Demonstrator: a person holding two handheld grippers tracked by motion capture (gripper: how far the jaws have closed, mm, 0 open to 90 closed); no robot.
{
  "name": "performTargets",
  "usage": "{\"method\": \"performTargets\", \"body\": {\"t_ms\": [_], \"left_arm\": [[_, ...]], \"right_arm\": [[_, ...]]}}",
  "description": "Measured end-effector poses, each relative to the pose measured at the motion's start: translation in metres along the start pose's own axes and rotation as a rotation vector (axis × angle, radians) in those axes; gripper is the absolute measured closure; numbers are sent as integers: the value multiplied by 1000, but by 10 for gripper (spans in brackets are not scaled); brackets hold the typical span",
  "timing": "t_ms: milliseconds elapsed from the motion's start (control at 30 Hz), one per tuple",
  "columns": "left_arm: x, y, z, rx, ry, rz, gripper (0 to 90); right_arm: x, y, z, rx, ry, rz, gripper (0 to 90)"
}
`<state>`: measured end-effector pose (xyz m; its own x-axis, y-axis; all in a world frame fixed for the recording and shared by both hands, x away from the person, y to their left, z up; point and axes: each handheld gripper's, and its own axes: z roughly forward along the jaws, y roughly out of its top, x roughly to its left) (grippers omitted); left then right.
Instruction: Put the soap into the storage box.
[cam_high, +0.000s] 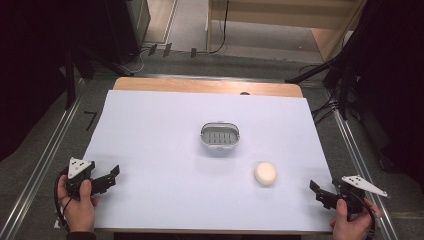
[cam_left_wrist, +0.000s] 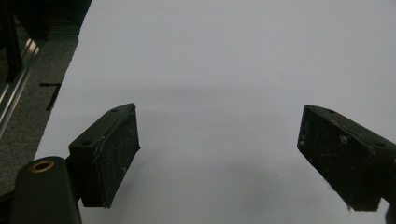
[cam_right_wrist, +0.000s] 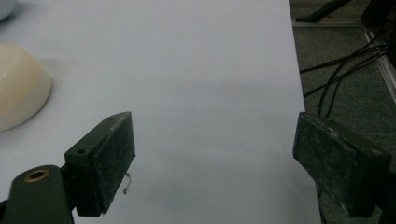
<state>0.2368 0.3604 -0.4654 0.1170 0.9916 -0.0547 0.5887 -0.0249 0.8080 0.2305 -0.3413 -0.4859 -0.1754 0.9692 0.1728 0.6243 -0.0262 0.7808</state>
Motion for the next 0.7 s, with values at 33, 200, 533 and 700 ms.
{"method": "performTargets", "body": {"t_ms": [33,200,533,700], "left_arm": [[0,0,0,-1,0,1,137],[0,0,0,-5,0,1,138],[0,0,-1,-3,-1,0,138],[0,0,-1,-3,-1,0,137]], "right_arm": [[1,1,1,5,-7,-10,135],[9,6,4,41,-24,-26,135],[20,15,6,103,-2,-21,138],[22,17,6,126,30,-32,139]]}}
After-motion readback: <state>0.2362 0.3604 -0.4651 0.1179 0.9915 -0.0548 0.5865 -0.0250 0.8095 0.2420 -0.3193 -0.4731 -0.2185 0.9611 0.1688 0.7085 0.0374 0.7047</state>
